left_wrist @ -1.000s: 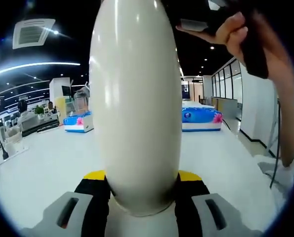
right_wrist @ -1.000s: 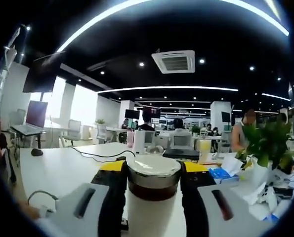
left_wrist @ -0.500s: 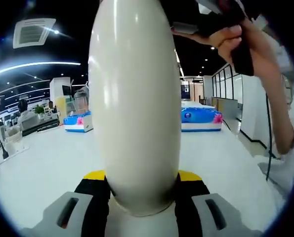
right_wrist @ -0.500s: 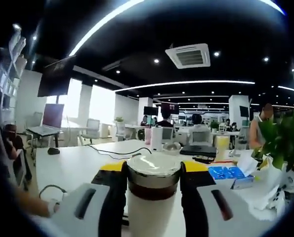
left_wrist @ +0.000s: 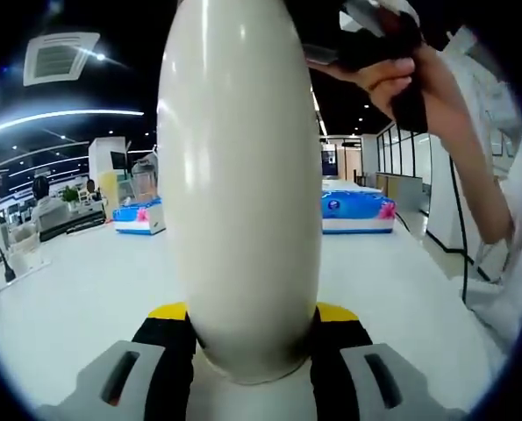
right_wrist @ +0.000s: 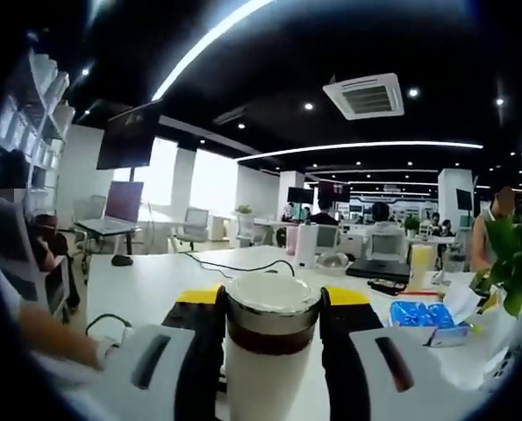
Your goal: Grasp the water cup twist off the cup lid place the cup lid on the table
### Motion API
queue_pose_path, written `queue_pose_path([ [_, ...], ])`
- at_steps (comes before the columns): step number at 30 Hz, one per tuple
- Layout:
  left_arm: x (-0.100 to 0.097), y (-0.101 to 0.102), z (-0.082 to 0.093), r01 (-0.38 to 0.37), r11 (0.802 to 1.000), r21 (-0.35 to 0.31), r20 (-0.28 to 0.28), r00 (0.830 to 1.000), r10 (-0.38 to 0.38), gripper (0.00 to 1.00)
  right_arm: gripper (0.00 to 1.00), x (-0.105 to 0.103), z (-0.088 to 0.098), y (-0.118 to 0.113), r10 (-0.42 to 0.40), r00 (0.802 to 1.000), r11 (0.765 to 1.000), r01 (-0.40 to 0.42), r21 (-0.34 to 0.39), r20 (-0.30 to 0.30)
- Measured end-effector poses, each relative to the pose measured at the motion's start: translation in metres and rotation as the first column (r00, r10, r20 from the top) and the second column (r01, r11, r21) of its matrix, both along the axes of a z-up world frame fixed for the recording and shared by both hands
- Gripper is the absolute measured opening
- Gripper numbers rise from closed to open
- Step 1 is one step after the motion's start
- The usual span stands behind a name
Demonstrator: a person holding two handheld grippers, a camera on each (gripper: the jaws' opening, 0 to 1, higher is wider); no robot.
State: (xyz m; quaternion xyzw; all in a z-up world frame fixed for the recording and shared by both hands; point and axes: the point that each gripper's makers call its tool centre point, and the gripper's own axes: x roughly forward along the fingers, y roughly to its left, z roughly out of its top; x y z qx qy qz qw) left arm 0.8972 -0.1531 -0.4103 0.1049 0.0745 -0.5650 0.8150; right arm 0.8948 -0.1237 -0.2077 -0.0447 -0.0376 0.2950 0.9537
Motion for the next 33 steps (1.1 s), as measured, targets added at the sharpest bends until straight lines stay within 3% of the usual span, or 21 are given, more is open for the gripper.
queue_pose_path([
  [8,0.0008,-0.0003,0.0005,-0.001,1.0,0.0,0.0,1.0,0.001,0.52,0.45,0.0001,0.0001,0.0011,0.07,0.997,0.998,-0.07,-0.003,0.01],
  [23,-0.0035,0.0005,0.0014,-0.002,1.0,-0.001,-0.001,1.0,0.002,0.52,0.45,0.0041,0.0012,0.0006,0.197,0.98,0.98,-0.197,-0.013,-0.031],
  [29,-0.0047,0.0009,0.0014,-0.003,1.0,-0.001,-0.002,1.0,0.003,0.52,0.45,0.005,0.0004,0.0014,0.256,0.966,0.966,-0.257,-0.014,-0.043],
  [33,-0.0052,0.0008,0.0011,-0.005,1.0,-0.001,-0.002,1.0,0.005,0.52,0.45,0.0042,-0.0001,0.0025,0.329,0.944,0.944,-0.329,0.004,-0.039],
])
